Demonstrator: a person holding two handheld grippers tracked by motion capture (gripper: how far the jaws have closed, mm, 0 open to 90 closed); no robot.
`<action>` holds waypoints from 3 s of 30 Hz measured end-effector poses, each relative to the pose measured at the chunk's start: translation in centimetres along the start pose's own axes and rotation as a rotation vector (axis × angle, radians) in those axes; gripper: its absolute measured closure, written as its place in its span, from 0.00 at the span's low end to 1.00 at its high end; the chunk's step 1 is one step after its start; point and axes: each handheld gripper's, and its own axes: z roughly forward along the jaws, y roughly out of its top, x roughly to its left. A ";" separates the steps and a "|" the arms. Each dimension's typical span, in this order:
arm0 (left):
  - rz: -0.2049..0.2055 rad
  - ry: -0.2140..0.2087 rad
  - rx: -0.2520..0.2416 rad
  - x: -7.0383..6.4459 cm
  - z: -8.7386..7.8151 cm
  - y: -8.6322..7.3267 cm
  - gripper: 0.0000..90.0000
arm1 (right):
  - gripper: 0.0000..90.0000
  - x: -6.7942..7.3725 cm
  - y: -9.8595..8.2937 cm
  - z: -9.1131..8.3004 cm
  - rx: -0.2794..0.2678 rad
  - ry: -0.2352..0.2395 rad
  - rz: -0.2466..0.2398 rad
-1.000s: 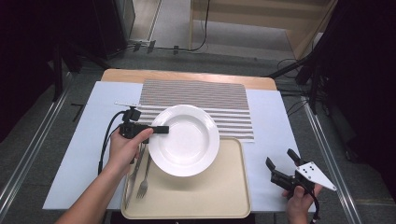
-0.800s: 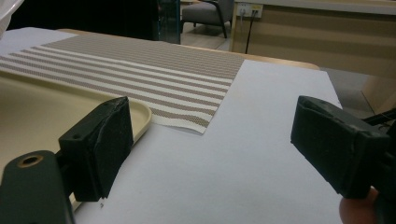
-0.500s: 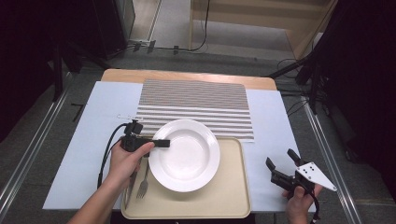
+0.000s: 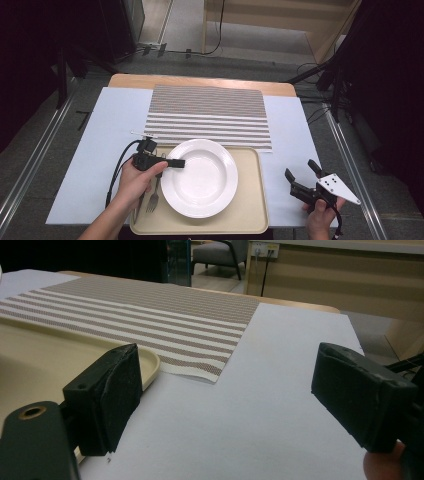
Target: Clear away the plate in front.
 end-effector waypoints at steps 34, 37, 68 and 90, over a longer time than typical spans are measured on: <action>0.164 0.286 0.045 -0.3 2.7 -0.9 0.63 | 0.15 0.0 0.0 0.0 0.002 -0.008 -0.003; 0.181 0.280 0.016 -0.4 2.2 -0.9 0.58 | 0.15 0.0 0.0 0.0 0.002 -0.009 -0.003; 0.387 0.215 -0.295 -1.0 -4.2 -3.1 0.07 | 0.15 0.1 0.0 0.1 0.004 -0.010 -0.012; 0.428 0.417 -0.414 1.5 -9.0 -6.0 0.00 | 0.15 0.1 0.0 0.1 0.007 -0.015 -0.005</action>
